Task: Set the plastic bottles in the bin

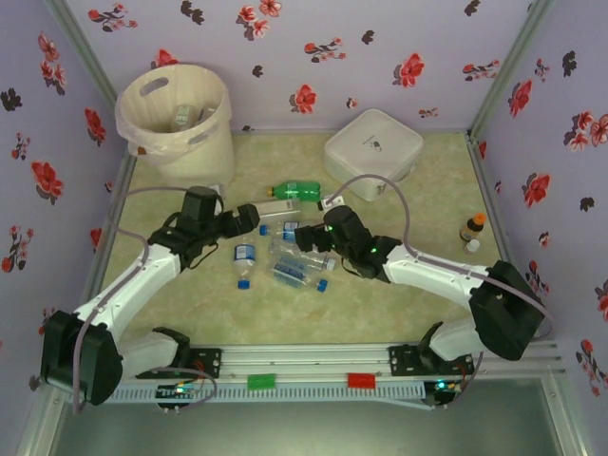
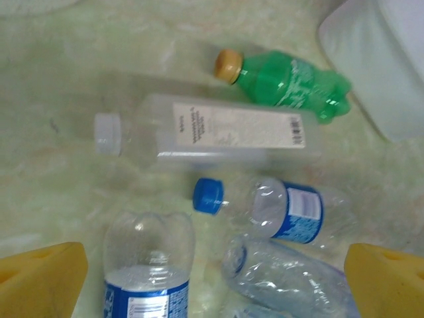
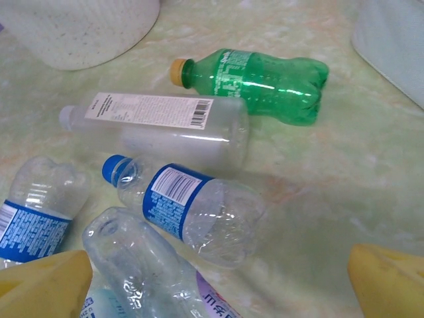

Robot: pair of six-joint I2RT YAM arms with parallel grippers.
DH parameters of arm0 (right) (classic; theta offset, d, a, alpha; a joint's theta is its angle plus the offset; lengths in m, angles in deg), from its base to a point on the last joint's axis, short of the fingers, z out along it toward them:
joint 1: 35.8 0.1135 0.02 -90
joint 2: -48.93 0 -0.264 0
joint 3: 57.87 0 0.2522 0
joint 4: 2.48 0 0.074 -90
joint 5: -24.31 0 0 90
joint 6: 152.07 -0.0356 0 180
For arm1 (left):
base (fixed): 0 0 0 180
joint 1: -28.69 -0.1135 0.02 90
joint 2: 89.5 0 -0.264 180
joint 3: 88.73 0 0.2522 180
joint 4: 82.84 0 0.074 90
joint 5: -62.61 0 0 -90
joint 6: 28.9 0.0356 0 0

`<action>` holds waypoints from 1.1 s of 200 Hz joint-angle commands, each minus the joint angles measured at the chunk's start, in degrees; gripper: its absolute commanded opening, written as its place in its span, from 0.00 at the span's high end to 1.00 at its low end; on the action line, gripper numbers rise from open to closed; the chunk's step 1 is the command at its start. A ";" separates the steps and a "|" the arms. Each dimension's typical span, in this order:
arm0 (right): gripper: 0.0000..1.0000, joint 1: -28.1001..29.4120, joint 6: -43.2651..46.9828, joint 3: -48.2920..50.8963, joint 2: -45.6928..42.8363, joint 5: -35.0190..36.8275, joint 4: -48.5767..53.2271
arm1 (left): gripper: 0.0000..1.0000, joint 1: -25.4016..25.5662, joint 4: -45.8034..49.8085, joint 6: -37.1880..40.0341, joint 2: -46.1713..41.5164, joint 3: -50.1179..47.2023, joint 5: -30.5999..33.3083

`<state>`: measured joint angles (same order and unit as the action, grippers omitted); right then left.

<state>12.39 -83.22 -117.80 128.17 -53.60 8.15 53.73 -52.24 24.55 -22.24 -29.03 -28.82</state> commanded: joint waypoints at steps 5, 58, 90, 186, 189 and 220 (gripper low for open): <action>0.00 -0.52 -1.87 1.08 -2.21 -0.14 0.02 | 0.00 2.64 3.95 -0.83 3.04 0.61 7.14; 0.00 -0.46 -3.50 1.61 -2.17 -0.79 -1.32 | 0.00 5.98 7.30 -1.65 12.03 2.17 11.46; 0.00 -0.50 -4.31 1.59 -1.66 -1.47 -1.76 | 0.03 6.93 4.86 -2.39 14.74 0.89 11.63; 0.00 -0.47 -3.81 1.48 -1.57 -1.86 -3.03 | 0.24 9.22 1.02 -2.82 21.21 1.16 11.54; 0.00 -0.48 -3.55 1.45 -1.55 -1.86 -3.02 | 0.26 9.35 0.87 -2.90 21.13 1.04 11.54; 0.00 -0.48 -1.26 0.32 -0.96 -1.20 -0.34 | 0.43 9.33 0.25 -2.98 19.93 0.16 11.78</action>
<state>12.08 -86.50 -116.40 126.70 -55.28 6.44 62.64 -51.01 22.08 -1.65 -28.20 -18.35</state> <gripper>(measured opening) 0.996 0.627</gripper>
